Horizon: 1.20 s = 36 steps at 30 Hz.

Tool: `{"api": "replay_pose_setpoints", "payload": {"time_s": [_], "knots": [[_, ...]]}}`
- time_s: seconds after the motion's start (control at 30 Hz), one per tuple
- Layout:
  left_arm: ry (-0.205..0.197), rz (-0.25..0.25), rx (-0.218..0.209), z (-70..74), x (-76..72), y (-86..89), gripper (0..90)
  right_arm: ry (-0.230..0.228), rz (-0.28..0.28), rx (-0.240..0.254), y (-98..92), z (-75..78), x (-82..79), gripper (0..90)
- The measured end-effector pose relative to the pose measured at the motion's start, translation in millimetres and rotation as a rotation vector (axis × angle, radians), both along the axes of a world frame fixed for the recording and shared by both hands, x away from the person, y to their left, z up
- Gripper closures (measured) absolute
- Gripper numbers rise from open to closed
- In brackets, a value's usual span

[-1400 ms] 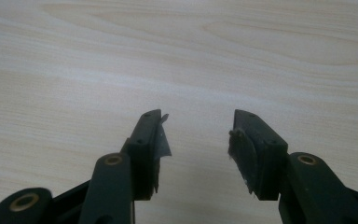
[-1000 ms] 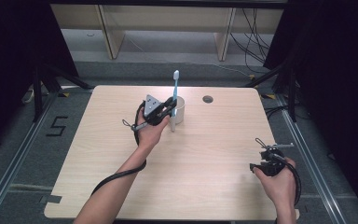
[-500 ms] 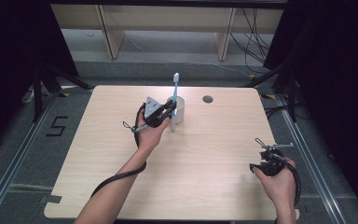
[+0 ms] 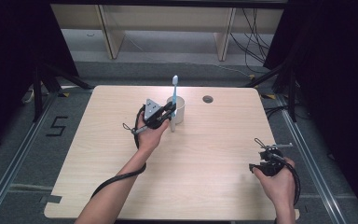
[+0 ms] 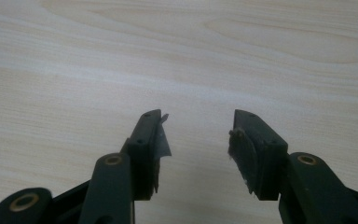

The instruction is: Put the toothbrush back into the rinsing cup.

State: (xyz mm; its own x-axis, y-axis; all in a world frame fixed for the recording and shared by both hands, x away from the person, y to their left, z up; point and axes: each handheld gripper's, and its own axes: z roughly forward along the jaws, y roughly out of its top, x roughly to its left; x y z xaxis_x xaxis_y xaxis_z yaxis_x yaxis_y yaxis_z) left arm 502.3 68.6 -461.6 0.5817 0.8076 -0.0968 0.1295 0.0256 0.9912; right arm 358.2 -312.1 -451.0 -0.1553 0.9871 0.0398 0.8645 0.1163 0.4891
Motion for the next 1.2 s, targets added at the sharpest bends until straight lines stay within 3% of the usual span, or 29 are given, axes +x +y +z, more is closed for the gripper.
{"api": "replay_pose_setpoints", "payload": {"time_s": [0.57,0.9,1.2], "knots": [[0.023,-0.002,0.015,-14.2,-4.5,0.8,78.4,-0.003,0.026,-0.004,-0.3,-2.4,1.1,53.9],[0.03,-0.005,0.019,-15.3,-5.5,1.7,78.7,0.001,0.012,-0.01,1.7,-2.5,1.4,53.9],[0.032,-0.015,0.024,-15.1,-9.4,2.2,67.7,0.0,0.022,-0.004,1.4,-3.3,1.6,53.8]]}}
